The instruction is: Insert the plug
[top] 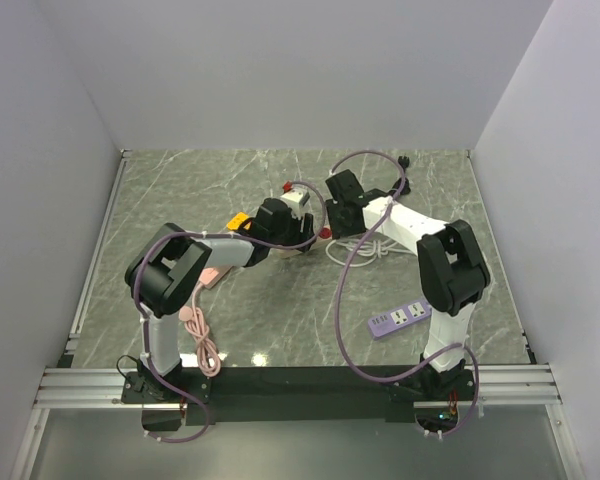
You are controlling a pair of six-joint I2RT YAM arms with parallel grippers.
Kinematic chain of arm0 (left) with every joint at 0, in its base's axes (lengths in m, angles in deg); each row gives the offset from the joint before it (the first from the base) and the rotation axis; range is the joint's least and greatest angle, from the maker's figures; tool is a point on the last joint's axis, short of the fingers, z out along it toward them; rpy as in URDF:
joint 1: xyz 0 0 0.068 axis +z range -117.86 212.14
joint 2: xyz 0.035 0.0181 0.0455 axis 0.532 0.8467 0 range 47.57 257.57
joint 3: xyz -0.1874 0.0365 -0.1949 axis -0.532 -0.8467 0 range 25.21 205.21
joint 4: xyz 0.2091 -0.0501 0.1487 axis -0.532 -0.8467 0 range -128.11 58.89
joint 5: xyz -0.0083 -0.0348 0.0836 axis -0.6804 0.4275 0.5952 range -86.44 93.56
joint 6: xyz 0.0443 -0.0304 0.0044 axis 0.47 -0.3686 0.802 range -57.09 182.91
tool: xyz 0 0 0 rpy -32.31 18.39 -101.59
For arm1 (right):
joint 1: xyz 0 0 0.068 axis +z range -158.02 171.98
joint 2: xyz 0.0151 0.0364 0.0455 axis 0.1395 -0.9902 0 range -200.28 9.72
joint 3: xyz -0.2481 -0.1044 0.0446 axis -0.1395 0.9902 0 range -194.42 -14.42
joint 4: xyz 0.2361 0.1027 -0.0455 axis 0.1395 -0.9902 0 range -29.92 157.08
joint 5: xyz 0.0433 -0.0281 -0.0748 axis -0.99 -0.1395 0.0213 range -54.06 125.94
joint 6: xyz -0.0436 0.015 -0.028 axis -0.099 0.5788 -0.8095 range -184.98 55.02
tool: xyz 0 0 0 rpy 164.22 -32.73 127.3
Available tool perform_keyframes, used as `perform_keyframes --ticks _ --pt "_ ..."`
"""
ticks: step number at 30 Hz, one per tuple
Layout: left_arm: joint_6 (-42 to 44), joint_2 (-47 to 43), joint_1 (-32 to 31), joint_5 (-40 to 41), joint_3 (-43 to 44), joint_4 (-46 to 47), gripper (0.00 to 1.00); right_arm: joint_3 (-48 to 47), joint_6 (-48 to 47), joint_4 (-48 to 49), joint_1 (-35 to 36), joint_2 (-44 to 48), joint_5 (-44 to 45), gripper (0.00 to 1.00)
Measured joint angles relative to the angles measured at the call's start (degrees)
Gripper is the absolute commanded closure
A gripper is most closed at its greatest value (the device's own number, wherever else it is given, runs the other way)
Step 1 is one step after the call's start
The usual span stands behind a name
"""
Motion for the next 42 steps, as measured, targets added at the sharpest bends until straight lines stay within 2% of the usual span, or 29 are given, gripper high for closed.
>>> perform_keyframes --ticks 2,3,5,6,10,11,14,16,20,25,30,35,42 --pt "-0.04 -0.11 0.00 0.09 0.00 -0.20 0.33 0.00 0.11 0.00 -0.20 0.35 -0.26 0.42" --pt "-0.02 -0.22 0.00 0.13 -0.02 -0.39 0.33 0.00 0.13 0.00 -0.35 0.66 -0.37 0.32" --pt "-0.02 -0.57 0.00 0.20 -0.09 -0.94 0.33 0.00 0.37 0.13 -0.83 1.42 -0.70 0.20" --pt "-0.02 -0.76 0.00 0.28 -0.17 -1.22 0.33 0.00 0.37 0.26 -1.14 1.90 -0.96 0.19" --pt "-0.37 -2.36 -0.02 1.38 -0.96 -2.82 0.28 0.42 0.63 2.16 -2.84 4.37 -1.84 0.18" --pt "-0.46 -2.78 -0.02 1.64 -1.09 -3.23 0.20 0.70 0.72 2.78 -3.28 5.09 -1.88 0.18" --pt "-1.09 -4.33 -0.02 2.47 -1.84 -3.96 0.06 3.30 1.40 5.44 -4.37 7.82 -2.03 0.18" --pt "-1.90 -6.14 0.00 3.26 -2.80 -4.00 0.03 6.16 2.12 7.17 -4.98 10.56 -2.25 0.18" --pt "-3.19 -11.13 0.37 4.70 -4.83 -3.30 0.02 13.49 3.98 11.72 -5.79 17.27 -2.12 0.18" --pt "-6.43 -20.72 1.62 9.14 -9.42 2.05 0.01 20.65 5.99 17.40 -5.84 25.00 -0.52 0.18" --pt "-9.55 -30.21 6.08 15.61 -12.59 4.35 0.01 28.33 8.31 23.78 -6.16 33.38 2.51 0.16" --pt "-11.37 -37.09 11.17 26.10 -12.81 0.46 0.01 35.41 9.77 29.27 -6.80 42.36 5.75 0.14" --pt "-11.96 -48.22 11.87 39.08 -14.32 -7.63 0.00 38.47 11.50 33.11 -7.48 50.36 10.05 0.13"
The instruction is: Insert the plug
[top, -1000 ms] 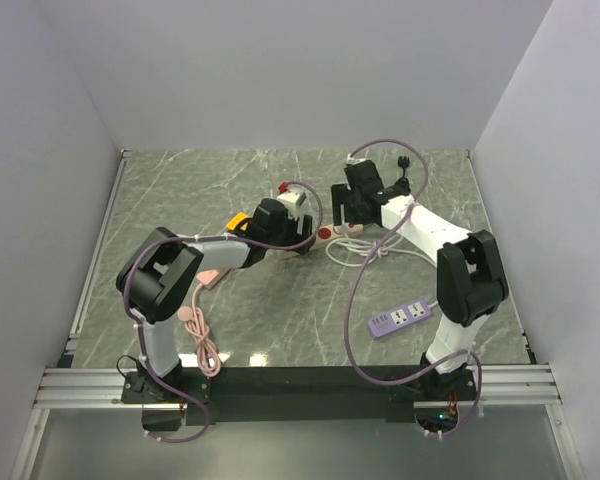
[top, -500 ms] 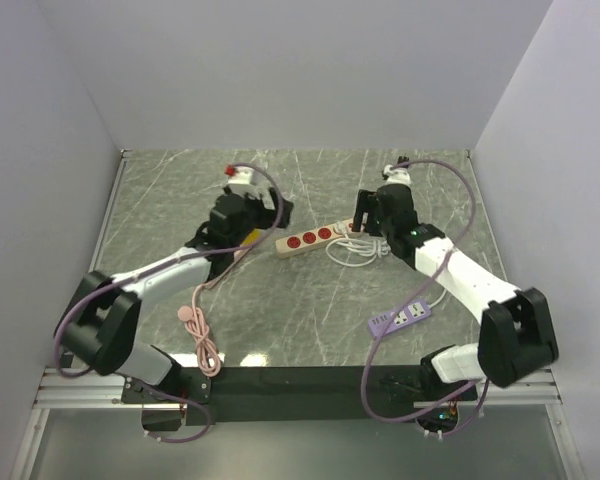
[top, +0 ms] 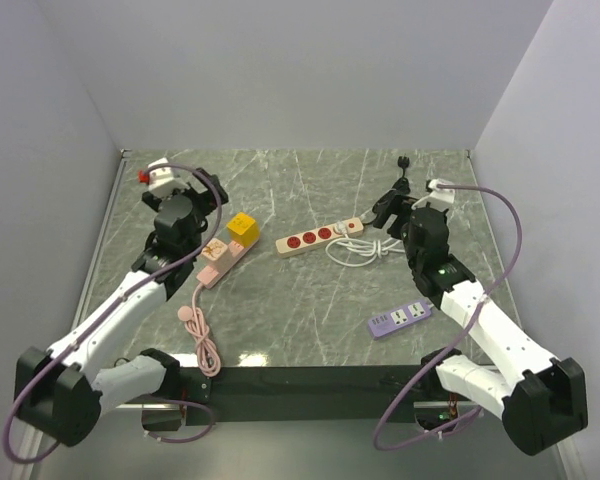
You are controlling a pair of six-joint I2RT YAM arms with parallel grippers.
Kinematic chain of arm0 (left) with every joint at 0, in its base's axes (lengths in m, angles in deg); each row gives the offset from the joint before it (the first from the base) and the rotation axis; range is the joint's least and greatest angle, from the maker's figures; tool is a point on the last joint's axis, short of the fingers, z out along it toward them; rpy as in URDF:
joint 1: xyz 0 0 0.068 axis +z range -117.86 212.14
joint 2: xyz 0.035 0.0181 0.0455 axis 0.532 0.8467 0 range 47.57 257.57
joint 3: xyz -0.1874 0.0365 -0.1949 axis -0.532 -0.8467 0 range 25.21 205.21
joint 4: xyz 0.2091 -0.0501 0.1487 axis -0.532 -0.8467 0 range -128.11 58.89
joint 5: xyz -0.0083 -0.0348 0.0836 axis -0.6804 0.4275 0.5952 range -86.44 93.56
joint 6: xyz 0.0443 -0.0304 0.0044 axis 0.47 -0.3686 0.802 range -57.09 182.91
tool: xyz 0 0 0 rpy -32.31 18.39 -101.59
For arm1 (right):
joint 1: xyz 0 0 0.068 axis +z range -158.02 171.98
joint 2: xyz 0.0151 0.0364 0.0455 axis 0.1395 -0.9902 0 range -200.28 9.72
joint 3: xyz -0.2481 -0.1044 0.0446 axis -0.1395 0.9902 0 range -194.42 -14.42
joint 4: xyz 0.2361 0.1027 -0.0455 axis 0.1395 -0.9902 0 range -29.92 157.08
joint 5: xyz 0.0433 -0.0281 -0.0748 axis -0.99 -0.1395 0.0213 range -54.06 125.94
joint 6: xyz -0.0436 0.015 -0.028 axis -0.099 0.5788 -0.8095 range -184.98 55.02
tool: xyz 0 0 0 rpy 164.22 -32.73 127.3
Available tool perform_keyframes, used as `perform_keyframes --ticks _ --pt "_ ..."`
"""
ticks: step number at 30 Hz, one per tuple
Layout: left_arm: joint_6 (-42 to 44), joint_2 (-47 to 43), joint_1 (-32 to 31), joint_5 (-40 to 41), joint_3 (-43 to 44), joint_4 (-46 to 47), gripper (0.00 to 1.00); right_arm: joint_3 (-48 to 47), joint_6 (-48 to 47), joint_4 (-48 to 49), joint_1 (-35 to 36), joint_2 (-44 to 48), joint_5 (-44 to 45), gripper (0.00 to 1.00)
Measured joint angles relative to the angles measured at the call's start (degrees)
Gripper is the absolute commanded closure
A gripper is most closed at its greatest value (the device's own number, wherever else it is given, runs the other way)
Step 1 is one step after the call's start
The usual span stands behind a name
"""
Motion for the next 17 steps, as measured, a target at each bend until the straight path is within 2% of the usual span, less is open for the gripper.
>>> perform_keyframes --ticks 9,17 --pt "-0.85 -11.72 0.00 7.78 -2.86 -6.49 0.01 1.44 1.11 1.62 -0.20 2.34 2.82 0.13" --pt "-0.81 -15.72 0.00 8.83 -3.52 -8.81 0.01 1.44 1.68 1.62 -0.20 2.43 3.67 0.13"
